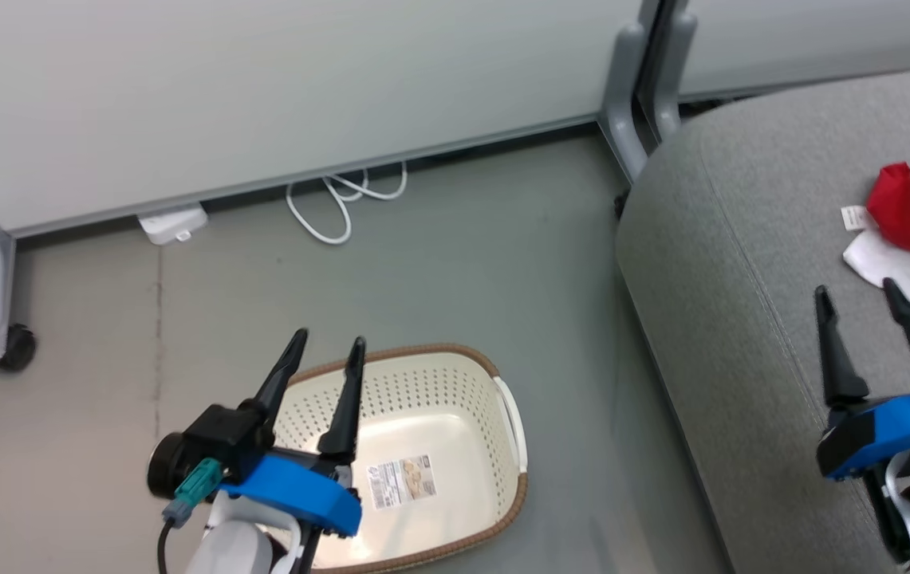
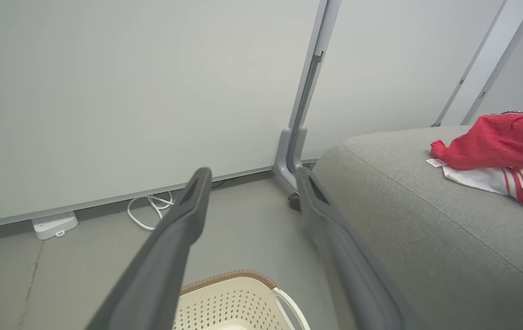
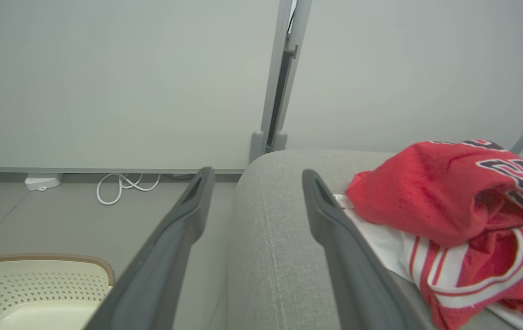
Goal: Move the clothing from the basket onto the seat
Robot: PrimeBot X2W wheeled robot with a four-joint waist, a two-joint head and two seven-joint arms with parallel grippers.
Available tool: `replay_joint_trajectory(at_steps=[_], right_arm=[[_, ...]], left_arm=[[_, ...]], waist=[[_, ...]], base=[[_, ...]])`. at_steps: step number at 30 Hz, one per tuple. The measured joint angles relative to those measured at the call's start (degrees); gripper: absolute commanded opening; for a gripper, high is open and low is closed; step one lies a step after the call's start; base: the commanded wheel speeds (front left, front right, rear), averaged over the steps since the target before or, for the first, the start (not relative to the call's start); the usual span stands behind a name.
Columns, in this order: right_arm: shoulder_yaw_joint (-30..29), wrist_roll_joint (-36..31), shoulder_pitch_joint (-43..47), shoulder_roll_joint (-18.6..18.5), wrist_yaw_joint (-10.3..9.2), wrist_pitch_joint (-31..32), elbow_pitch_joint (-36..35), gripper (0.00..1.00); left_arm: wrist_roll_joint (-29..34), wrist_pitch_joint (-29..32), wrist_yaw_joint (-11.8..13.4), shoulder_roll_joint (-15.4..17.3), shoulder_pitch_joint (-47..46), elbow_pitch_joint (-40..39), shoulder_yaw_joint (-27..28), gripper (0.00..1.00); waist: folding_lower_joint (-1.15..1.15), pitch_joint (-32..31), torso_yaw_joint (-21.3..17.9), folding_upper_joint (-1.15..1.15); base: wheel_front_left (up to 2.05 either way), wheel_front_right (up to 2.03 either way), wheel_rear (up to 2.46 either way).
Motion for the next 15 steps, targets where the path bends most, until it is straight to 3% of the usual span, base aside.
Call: replay_joint_trajectory(at_steps=[6,15], right_arm=[[2.6,-0.4,5.0,2.5,0.00,1.7,-7.0,1.00],[4.4,-1.0,11.8,5.9,0.00,2.5,-9.0,1.00]], left_arm=[[0.5,0.0,0.0,-0.3,4.1,0.2,3.6,1.00],[2.0,0.0,0.0,-1.0,7.2,-0.4,7.8,1.00]], waist=[[0.00,-4.3,2.5,0.00],[0.00,-8.5,7.0,0.00]], base=[[0.00,0.00,0.00],[0.00,0.00,0.00]])
